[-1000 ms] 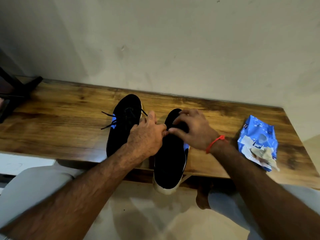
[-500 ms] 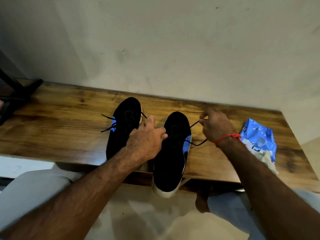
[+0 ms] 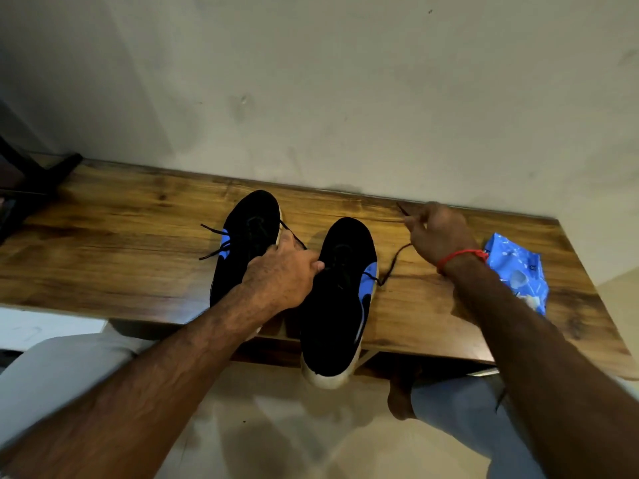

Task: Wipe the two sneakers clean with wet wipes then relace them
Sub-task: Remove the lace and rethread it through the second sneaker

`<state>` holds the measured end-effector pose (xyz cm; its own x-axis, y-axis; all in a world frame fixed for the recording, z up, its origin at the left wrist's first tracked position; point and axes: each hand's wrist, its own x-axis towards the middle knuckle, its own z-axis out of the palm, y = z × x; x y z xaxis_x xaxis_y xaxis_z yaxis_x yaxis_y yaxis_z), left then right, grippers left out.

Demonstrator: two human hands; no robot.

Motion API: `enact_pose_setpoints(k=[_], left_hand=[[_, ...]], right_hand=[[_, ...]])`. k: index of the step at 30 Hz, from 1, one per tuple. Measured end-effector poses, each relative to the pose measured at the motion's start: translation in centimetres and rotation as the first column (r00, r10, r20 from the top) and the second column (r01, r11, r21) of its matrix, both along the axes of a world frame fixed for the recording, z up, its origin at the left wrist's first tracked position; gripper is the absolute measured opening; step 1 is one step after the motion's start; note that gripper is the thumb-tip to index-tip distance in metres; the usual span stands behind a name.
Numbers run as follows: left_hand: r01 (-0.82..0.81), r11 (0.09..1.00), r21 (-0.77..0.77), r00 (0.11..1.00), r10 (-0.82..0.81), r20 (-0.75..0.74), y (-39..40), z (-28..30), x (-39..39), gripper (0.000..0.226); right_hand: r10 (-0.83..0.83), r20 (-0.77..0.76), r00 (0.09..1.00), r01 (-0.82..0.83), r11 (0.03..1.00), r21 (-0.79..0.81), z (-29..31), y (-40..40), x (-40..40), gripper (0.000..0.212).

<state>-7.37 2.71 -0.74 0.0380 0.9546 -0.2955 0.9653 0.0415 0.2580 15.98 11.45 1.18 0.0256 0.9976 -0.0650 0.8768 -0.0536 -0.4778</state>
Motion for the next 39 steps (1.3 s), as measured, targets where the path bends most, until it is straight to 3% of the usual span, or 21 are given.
enact_pose_setpoints(k=[2,4,7,10,12,14,19,22,26,30,33,35,37,39], left_hand=[[-0.009,1.0,0.023,0.999,0.008,0.044,-0.1,-0.2,0.1,0.038],[-0.021,0.997,0.079,0.996,0.014,0.087,-0.2,-0.3,0.6,0.033],[-0.018,0.99,0.137,0.99,-0.002,0.143,0.1,-0.6,1.2,0.028],[0.0,0.984,0.177,0.975,-0.039,0.218,0.3,-0.9,1.7,0.03],[-0.004,0.976,0.218,0.969,-0.05,0.242,0.3,-1.3,1.9,0.023],[-0.072,0.971,0.229,0.953,-0.001,0.301,0.3,-1.5,1.7,0.011],[-0.235,0.971,0.032,0.896,0.204,0.395,1.0,-1.5,0.3,0.009],[-0.178,0.984,-0.008,0.936,0.172,0.309,1.2,-1.1,0.0,0.007],[0.045,0.996,0.076,0.979,-0.059,0.197,0.5,-1.2,1.2,0.047],[0.134,0.953,0.271,0.99,-0.141,0.008,-0.1,-1.0,2.9,0.034],[0.064,0.936,0.346,0.998,-0.057,-0.03,0.0,-0.7,3.1,0.019],[-0.077,0.943,0.324,0.99,0.034,0.136,0.4,-0.5,2.5,0.015],[-0.268,0.939,0.217,0.928,0.191,0.32,1.3,-0.2,1.1,0.012],[-0.388,0.91,0.145,0.872,0.311,0.379,2.1,-0.2,-0.4,0.009]], right_hand=[[0.061,0.132,0.989,-0.053,0.997,-0.063,-0.9,-0.1,0.5,0.056],[0.16,0.14,0.977,-0.156,0.987,-0.039,-1.7,-1.5,-1.3,0.08],[0.362,0.187,0.913,-0.34,0.93,-0.143,-2.4,-3.0,-3.7,0.061],[0.456,0.228,0.86,-0.393,0.878,-0.272,-2.2,-3.8,-4.4,0.04],[0.418,0.205,0.885,-0.355,0.891,-0.282,-2.0,-4.3,-4.5,0.03],[0.347,0.057,0.936,-0.314,0.898,-0.307,-1.7,-4.2,-4.5,0.025],[0.226,-0.128,0.966,-0.259,0.879,-0.4,-0.6,-3.3,-3.3,0.025],[0.236,-0.141,0.961,-0.273,0.883,-0.382,-0.7,-3.5,-3.6,0.022],[0.235,-0.204,0.95,-0.293,0.897,-0.332,-1.2,-3.8,-4.3,0.011],[0.225,-0.203,0.953,-0.282,0.902,-0.326,-1.1,-3.9,-4.4,0.008],[0.236,-0.197,0.952,-0.291,0.895,-0.337,-0.9,-4.0,-4.4,0.009],[0.239,-0.185,0.953,-0.29,0.895,-0.34,-0.9,-3.9,-4.1,0.012],[0.234,-0.187,0.954,-0.286,0.897,-0.337,-0.8,-3.8,-3.8,0.015],[0.232,-0.207,0.951,-0.29,0.901,-0.324,-0.7,-3.9,-3.6,0.015]])
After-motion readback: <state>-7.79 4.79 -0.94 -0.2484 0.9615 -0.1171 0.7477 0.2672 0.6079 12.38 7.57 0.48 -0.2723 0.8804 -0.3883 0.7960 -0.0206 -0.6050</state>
